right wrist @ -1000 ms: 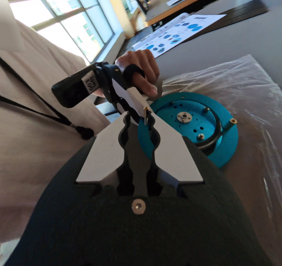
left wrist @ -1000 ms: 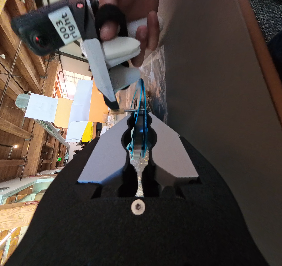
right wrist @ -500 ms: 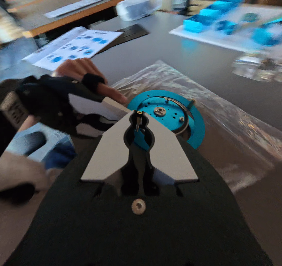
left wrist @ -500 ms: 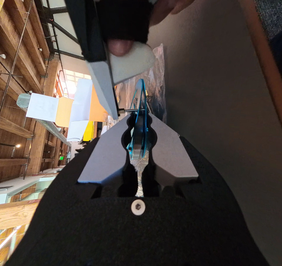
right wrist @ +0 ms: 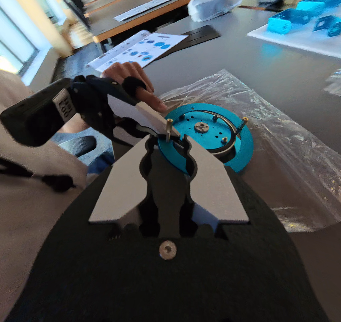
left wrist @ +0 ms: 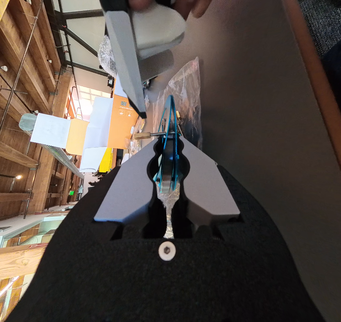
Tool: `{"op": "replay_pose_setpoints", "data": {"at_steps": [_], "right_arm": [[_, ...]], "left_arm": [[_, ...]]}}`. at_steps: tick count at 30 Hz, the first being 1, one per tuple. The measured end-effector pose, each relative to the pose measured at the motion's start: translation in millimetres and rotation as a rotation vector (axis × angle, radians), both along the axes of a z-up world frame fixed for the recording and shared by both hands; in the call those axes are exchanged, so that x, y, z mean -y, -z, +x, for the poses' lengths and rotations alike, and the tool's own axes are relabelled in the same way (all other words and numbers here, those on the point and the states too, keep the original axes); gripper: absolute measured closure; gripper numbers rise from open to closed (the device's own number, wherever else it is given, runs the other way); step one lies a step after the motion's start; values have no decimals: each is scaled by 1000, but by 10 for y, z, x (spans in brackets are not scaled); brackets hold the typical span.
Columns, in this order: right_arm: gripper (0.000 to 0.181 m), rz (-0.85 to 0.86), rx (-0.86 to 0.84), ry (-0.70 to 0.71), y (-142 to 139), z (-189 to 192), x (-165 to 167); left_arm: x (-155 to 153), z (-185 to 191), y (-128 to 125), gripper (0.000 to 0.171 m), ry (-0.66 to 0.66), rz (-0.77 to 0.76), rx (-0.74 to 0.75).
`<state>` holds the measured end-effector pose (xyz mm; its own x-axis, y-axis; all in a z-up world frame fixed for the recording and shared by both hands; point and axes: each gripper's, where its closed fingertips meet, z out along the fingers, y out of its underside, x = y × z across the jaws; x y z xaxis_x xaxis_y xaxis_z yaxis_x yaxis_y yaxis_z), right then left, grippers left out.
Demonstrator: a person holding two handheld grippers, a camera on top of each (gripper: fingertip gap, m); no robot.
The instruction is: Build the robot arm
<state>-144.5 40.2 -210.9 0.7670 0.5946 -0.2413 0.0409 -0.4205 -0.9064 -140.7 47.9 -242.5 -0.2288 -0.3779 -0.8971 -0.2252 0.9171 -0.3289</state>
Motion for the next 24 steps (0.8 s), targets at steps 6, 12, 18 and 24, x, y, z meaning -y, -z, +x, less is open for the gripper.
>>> {"op": "replay_pose_setpoints", "data": {"at_steps": [6, 12, 18, 24], "right_arm": [[156, -45, -128, -374, -56, -60, -56], [173, -91, -112, -498, -12, -198, -143], [177, -31, -40, -199, 23, -176, -182], [177, 46, 127, 416, 50, -70, -185]], "left_arm": [[-6, 4, 4, 156, 4, -2, 1], [-22, 9, -4, 156, 1, -18, 4], [-21, 5, 11, 156, -3, -6, -1], [7, 13, 27, 156, -4, 19, -6]]}}
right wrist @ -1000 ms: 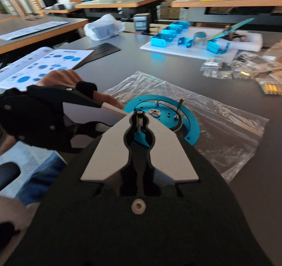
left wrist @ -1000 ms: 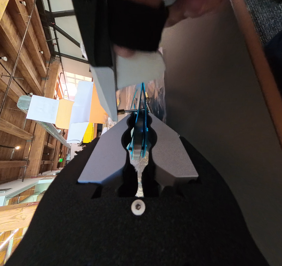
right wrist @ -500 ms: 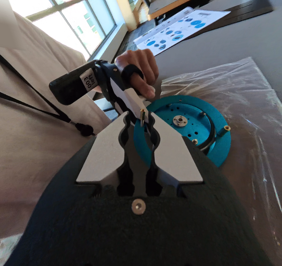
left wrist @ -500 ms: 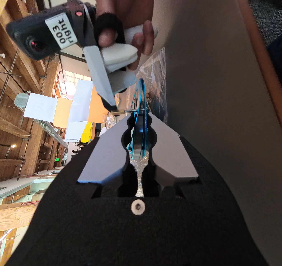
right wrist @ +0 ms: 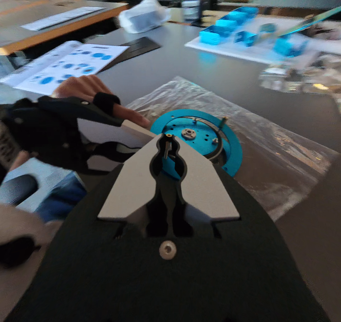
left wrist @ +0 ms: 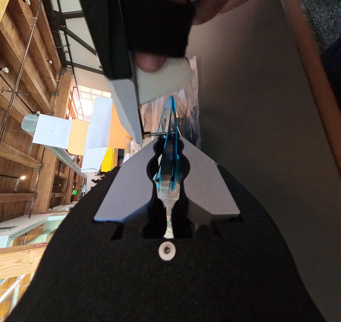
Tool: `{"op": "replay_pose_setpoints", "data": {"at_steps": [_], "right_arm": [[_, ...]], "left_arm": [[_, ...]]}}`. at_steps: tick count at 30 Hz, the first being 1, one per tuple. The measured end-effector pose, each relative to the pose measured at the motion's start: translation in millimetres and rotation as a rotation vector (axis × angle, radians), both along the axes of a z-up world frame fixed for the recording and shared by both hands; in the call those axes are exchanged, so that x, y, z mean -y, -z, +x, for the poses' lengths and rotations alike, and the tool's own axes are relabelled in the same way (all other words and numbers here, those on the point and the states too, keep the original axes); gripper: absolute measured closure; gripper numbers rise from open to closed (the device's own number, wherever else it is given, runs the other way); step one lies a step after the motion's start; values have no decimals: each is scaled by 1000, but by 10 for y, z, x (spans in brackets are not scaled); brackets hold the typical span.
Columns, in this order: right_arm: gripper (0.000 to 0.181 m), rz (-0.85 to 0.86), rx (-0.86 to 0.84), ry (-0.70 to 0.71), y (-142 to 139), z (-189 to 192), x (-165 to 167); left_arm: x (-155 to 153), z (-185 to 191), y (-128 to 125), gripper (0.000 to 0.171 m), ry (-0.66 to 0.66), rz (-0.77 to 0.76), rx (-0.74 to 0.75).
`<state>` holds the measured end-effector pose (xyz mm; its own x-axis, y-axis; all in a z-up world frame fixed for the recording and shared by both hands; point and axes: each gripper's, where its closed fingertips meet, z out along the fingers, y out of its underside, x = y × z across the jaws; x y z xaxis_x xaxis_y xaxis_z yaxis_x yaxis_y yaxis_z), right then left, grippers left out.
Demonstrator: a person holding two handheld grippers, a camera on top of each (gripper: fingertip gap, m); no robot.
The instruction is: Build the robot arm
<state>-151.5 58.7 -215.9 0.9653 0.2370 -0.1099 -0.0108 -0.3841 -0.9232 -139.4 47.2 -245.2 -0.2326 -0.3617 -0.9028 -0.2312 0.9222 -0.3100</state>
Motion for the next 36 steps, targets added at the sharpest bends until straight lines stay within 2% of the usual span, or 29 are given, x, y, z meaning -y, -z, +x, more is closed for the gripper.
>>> {"op": "replay_pose_setpoints", "data": {"at_steps": [2, 4, 8, 9, 10, 11, 15, 19, 22, 24, 25, 27, 30, 32, 36], "right_arm": [[177, 39, 81, 155, -11, 1, -2], [177, 65, 141, 229, -17, -13, -4], [177, 39, 57, 205, -20, -7, 4], [176, 34, 48, 169, -32, -1, 15], [164, 51, 34, 126, -81, 18, 31], [161, 75, 20, 55, -138, 28, 52], [148, -35, -44, -353, -77, 60, 174], [150, -76, -165, -647, -60, 10, 174], [156, -140, -275, -797, -22, -73, 106], [168, -194, -341, -859, -24, -127, 82], [177, -203, -330, -854, -4, -112, 44], [177, -192, -316, -843, -11, -100, 14], [177, -164, -221, -683, -2, -117, -32], [176, -127, -116, -503, 7, -106, -65], [177, -53, 44, -53, 3, -35, -85]], "left_arm": [[4, -3, -3, 157, -3, 5, 1], [2, -13, -4, 157, -2, 9, 3], [8, -14, -10, 157, 2, 2, 4], [10, -11, -12, 157, 3, 2, 4], [9, -11, -13, 156, 3, -1, 3], [6, -14, -15, 156, 3, -4, 3], [3, -19, -16, 157, 6, -5, 4], [5, -20, -15, 157, 10, 2, 6], [4, -21, -15, 157, 12, -3, 7], [1, -21, -14, 157, 12, -3, 7], [-1, -20, -16, 156, 12, -8, 8], [-7, -14, -26, 156, 7, -19, 10], [-11, -17, -25, 156, 1, -23, 9], [-15, -17, -16, 157, -3, -12, 8], [1, -11, -7, 157, -5, -1, 2]]}}
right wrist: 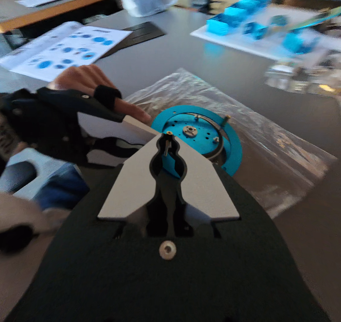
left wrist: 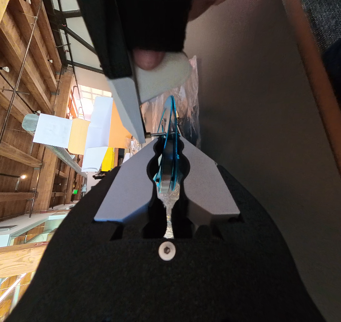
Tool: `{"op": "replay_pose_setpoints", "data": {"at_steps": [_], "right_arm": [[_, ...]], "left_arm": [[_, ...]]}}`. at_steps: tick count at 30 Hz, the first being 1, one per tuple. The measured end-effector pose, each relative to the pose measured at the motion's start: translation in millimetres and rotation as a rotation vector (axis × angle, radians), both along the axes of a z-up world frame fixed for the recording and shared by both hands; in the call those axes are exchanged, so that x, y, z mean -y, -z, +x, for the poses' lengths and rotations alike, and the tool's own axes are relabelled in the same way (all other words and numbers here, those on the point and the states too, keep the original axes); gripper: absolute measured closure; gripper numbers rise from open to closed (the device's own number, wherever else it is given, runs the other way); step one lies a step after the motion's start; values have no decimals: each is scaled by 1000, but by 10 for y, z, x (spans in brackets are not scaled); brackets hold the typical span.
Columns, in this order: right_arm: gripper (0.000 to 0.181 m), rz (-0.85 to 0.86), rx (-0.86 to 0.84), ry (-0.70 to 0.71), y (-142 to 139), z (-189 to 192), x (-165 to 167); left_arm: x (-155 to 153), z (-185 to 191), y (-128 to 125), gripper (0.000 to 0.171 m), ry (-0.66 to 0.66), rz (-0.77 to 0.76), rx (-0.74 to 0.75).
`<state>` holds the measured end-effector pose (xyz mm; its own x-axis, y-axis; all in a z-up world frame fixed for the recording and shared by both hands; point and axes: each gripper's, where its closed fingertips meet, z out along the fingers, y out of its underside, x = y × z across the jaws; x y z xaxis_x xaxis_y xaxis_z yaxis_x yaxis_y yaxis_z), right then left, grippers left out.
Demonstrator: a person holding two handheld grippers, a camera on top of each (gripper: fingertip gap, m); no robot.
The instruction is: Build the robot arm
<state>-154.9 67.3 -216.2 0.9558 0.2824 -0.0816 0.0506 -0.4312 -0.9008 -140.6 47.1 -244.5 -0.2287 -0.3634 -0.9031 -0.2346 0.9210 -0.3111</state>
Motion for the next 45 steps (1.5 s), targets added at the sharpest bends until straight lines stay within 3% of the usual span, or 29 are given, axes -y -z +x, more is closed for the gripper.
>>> {"op": "replay_pose_setpoints", "data": {"at_steps": [4, 7, 9, 10, 14, 17, 20, 22, 23, 27, 34, 37, 43, 45], "right_arm": [[178, 108, 167, 311, 6, 32, 28], [177, 115, 140, 339, -5, 51, 62], [175, 82, 43, 264, -29, 58, 126], [161, 86, -18, 219, -80, 99, 159], [153, -39, -255, -209, -107, 96, 347], [152, -96, -373, -446, -118, 35, 355], [156, -118, -375, -558, -50, -56, 244], [177, -153, -378, -572, 6, -63, 166], [177, -150, -369, -582, 8, -50, 139], [177, -85, -279, -395, 19, -55, 78], [177, 45, 0, 227, 49, 41, 90], [178, 111, 121, 424, 40, 72, 84], [176, 107, 46, 441, 28, 85, 105], [164, 112, -3, 372, -47, 103, 145]], "left_arm": [[10, -3, 2, 157, -1, 12, 1], [22, -7, -2, 157, 6, 4, 2], [44, -7, -5, 157, 15, 2, 5], [45, -7, -7, 157, 16, 0, 5], [38, -10, -10, 157, 15, 4, 5], [39, -9, -10, 156, 17, 5, 5], [37, -11, -10, 157, 19, -1, 6], [21, -11, -8, 156, 14, -3, 6], [1, -7, -13, 156, 6, -8, 8], [-16, -11, -20, 157, -2, -13, 11], [23, -4, 4, 157, 1, 20, 3], [21, -7, 4, 156, -3, 21, 4], [30, -5, 0, 156, 10, 6, 9], [20, -3, -4, 156, 11, -7, 10]]}}
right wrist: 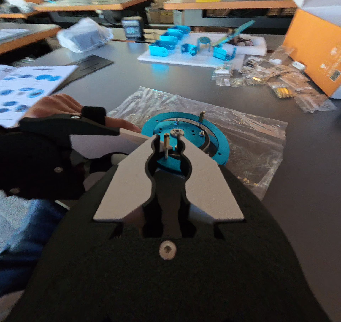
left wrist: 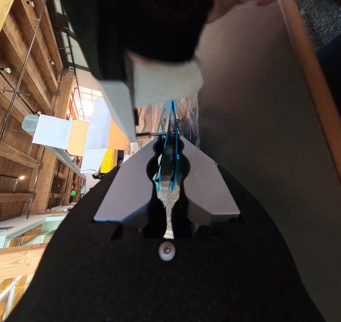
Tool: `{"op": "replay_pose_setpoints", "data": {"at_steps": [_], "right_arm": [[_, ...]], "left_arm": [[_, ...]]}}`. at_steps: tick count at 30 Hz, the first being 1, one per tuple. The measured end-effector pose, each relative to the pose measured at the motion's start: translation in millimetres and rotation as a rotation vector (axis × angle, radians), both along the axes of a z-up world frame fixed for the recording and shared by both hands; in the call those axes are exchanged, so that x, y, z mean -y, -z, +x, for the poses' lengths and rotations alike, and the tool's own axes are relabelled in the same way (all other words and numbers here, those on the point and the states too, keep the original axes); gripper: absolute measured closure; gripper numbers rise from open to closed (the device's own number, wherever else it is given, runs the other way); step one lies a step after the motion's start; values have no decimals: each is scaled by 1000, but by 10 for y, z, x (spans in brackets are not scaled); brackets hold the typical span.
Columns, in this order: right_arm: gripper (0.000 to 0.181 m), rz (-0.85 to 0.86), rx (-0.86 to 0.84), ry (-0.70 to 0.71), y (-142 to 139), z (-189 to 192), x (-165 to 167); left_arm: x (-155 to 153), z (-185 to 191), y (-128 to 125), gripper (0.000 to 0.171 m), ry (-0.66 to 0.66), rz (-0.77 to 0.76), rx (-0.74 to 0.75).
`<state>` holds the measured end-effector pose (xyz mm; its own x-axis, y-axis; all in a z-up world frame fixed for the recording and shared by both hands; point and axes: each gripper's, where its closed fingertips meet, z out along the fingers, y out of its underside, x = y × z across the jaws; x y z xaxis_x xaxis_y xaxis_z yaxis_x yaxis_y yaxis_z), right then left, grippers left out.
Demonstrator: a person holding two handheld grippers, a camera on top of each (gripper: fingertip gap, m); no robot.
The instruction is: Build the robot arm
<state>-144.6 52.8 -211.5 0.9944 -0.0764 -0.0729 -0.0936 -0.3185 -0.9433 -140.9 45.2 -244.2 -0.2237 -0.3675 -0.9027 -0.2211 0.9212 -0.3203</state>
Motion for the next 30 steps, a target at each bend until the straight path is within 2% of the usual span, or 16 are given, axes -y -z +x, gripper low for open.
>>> {"op": "replay_pose_setpoints", "data": {"at_steps": [2, 5, 7, 9, 13, 16, 19, 23, 26, 30], "right_arm": [[155, 20, -57, -160, -111, 9, 36], [147, -96, -192, -544, -64, -53, 144], [149, -75, -272, -729, -103, -26, 177], [156, -59, -309, -803, -90, 66, 109], [160, -102, -365, -967, -38, -32, 41], [164, -171, -323, -1007, 69, -81, 5], [176, -167, -318, -1007, 40, -84, 1], [177, -193, -287, -915, 53, -84, 13], [177, -146, -209, -709, 36, -107, -19], [177, -62, -199, -276, 46, -73, -11]], "left_arm": [[-12, -1, -1, 156, -1, -13, 1], [-17, 1, -4, 156, -1, -16, 4], [-17, -2, -4, 156, 1, -7, 5], [-16, -3, -3, 156, 4, -4, 8], [-21, 4, -17, 156, 7, -41, 12], [-29, 2, -12, 156, 6, -49, 11], [-18, 1, -16, 156, 7, -43, 13], [-2, 2, -17, 156, 10, -40, 13], [-23, -9, -33, 156, -1, -38, 20], [-11, -9, -22, 156, 0, -32, 14]]}}
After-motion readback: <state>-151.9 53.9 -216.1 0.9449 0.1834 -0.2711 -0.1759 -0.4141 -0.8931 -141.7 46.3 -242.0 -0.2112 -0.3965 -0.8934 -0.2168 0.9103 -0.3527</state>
